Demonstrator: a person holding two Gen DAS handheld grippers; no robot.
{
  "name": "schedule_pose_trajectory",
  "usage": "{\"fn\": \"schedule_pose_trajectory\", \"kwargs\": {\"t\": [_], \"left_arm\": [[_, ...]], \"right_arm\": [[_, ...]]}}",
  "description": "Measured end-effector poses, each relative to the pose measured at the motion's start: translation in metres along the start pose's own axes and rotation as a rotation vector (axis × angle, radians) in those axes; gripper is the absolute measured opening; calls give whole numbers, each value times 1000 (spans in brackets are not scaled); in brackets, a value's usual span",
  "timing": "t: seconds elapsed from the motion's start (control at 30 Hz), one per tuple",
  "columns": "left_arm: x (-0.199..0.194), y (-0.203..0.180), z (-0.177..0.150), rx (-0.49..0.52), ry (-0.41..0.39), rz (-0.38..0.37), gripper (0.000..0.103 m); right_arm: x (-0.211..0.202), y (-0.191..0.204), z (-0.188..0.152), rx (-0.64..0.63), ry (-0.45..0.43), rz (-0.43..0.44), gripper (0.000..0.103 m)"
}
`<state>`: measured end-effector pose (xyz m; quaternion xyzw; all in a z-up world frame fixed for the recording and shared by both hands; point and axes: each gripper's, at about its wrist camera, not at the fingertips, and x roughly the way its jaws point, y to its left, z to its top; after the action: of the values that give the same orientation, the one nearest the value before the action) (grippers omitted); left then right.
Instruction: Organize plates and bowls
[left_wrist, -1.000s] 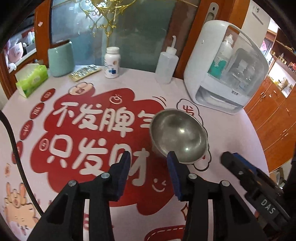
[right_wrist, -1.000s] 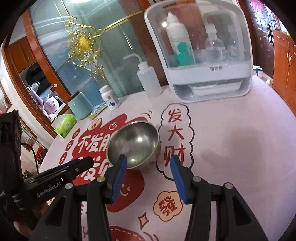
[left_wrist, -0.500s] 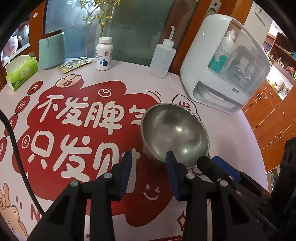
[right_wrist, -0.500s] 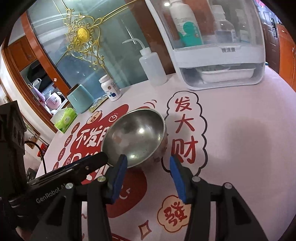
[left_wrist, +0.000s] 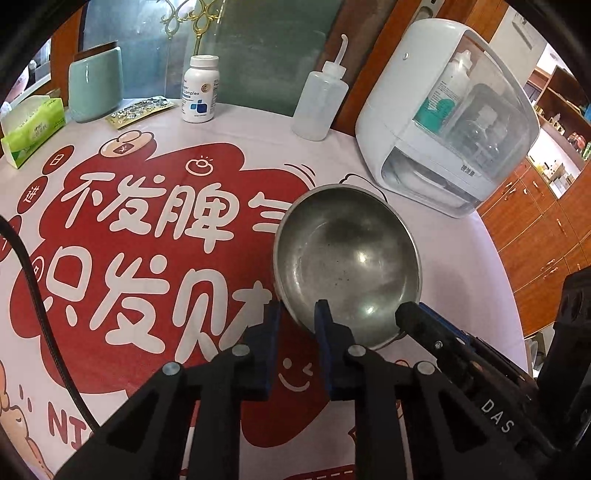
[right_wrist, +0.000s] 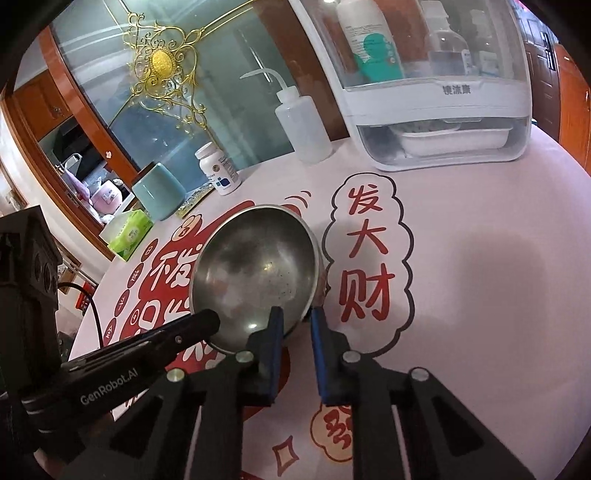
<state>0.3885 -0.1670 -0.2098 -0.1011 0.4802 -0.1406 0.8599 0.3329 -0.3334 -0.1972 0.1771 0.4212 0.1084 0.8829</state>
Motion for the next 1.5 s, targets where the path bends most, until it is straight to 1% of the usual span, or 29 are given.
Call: {"fn": "schedule_pose_trajectory", "kwargs": {"t": [0.13, 0.27, 0.37, 0.53, 0.67, 0.87, 1.03, 1.17, 1.5], "left_arm": [[-1, -1, 0, 8, -1, 2, 15], [-2, -1, -1, 8, -1, 8, 15], [-2, 0, -3, 5, 1, 9, 15], [-3, 1, -5, 15, 6, 13, 14], [2, 3, -9, 18, 30, 27, 13], [7, 6, -9, 21, 38, 33, 12], [10, 8, -10, 17, 40, 36, 12], [8, 8, -10, 22, 33, 33, 11], [-16, 0, -12, 31, 8, 19, 12]], "right_arm": [[-1, -1, 0, 10, 4, -1, 13], [-4, -1, 1, 4, -4, -8, 8], [-4, -1, 1, -1, 4, -6, 8], [3, -2, 1, -1, 35, -29, 8], [14, -4, -2, 11, 65, -32, 8], [21, -5, -5, 16, 71, -2, 11], [20, -9, -7, 35, 51, 39, 7], [18, -8, -7, 34, 44, 42, 7], [-4, -3, -4, 33, 23, 66, 7]]}}
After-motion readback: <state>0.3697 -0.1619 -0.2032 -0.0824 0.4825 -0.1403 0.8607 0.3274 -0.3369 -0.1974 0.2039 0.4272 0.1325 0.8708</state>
